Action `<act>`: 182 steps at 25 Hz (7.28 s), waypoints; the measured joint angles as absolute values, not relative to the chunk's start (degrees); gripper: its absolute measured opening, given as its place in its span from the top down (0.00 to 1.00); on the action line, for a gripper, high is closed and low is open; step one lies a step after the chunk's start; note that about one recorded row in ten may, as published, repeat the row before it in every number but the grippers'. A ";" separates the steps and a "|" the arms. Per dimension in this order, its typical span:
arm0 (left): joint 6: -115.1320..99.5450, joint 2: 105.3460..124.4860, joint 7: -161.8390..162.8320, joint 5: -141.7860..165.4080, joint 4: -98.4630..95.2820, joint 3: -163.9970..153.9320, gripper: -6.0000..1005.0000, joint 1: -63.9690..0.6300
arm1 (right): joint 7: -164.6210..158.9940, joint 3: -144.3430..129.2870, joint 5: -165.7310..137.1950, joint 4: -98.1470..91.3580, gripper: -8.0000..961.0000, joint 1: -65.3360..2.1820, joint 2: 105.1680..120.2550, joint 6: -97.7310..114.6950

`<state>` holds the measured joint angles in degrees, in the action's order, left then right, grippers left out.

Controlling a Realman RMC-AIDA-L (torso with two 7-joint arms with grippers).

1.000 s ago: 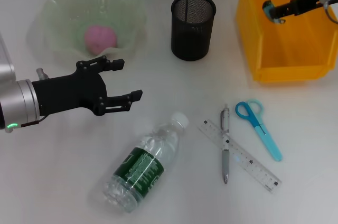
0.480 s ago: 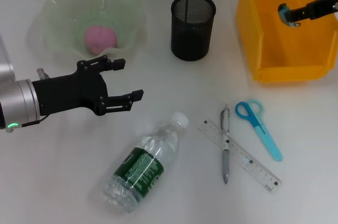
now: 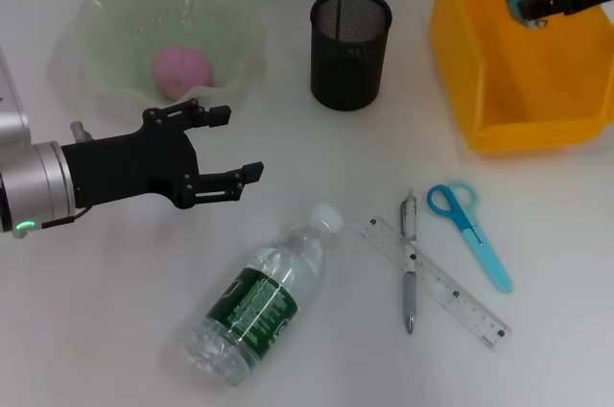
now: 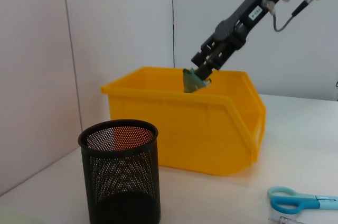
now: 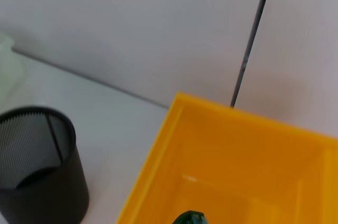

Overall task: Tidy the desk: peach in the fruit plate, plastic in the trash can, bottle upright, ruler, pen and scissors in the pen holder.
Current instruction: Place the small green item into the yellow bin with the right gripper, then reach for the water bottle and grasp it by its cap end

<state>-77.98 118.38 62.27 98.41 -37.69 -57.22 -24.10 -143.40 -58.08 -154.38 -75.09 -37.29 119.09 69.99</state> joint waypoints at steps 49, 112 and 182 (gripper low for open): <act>-77.50 118.39 62.27 98.81 -37.22 -57.27 0.15 -25.12 | -154.82 -65.69 -159.62 -86.27 0.14 -35.23 119.23 72.73; -76.48 118.37 62.48 99.15 -36.47 -57.40 0.17 -25.89 | -151.91 -60.61 -165.50 -81.81 0.18 -41.41 119.06 77.47; -64.89 119.18 156.79 137.33 -82.32 -105.85 0.27 -24.73 | -77.11 -39.16 -117.53 -47.91 0.19 -14.97 118.30 95.74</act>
<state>-64.89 119.18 156.79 137.33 -82.32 -105.85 -24.73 -77.11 -39.16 -117.53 -47.91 -14.97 118.30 95.74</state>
